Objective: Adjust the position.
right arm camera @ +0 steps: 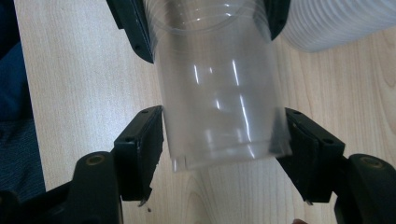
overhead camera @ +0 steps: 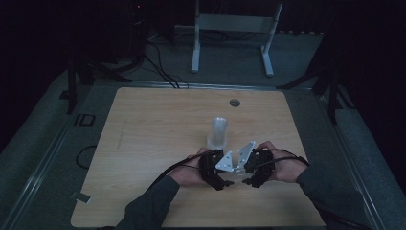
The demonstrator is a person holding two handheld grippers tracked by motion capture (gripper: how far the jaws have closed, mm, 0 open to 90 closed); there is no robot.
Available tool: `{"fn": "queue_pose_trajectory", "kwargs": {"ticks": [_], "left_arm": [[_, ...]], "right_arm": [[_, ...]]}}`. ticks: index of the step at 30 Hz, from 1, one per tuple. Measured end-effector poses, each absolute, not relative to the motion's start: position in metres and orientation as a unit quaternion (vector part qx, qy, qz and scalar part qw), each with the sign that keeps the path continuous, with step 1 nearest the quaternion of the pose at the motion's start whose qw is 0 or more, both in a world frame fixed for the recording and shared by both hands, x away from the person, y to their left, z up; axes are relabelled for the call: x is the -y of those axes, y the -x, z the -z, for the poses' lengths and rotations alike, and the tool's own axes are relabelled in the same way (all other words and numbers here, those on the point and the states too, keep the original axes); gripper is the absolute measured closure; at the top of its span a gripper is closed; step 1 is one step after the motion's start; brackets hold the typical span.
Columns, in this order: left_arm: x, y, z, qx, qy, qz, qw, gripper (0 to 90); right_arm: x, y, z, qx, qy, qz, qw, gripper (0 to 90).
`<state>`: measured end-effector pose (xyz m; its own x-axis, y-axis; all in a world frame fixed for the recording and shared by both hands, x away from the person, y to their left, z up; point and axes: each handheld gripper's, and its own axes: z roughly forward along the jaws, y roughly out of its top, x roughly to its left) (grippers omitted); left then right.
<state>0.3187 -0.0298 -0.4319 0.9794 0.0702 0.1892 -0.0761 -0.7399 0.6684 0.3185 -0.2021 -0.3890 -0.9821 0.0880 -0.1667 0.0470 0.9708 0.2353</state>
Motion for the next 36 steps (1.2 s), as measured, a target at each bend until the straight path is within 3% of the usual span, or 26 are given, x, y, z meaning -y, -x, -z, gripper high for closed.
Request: {"fn": "queue_pose_trajectory", "kwargs": {"ticks": [9,20,36], "left_arm": [[0.029,-0.317,0.43,-0.001,-0.925,-0.1,0.366,30.2],[0.028,-0.317,0.427,-0.019,-0.919,-0.094,0.382,21.6],[0.023,-0.318,0.419,-0.041,-0.901,-0.11,0.417,22.4]], "right_arm": [[0.203,-0.319,0.39,-0.988,-0.034,-0.124,0.089,39.4],[0.208,-0.318,0.392,-0.985,-0.049,-0.137,0.09,41.4],[0.229,-0.317,0.395,-0.978,-0.103,-0.15,0.1,41.5]]}}
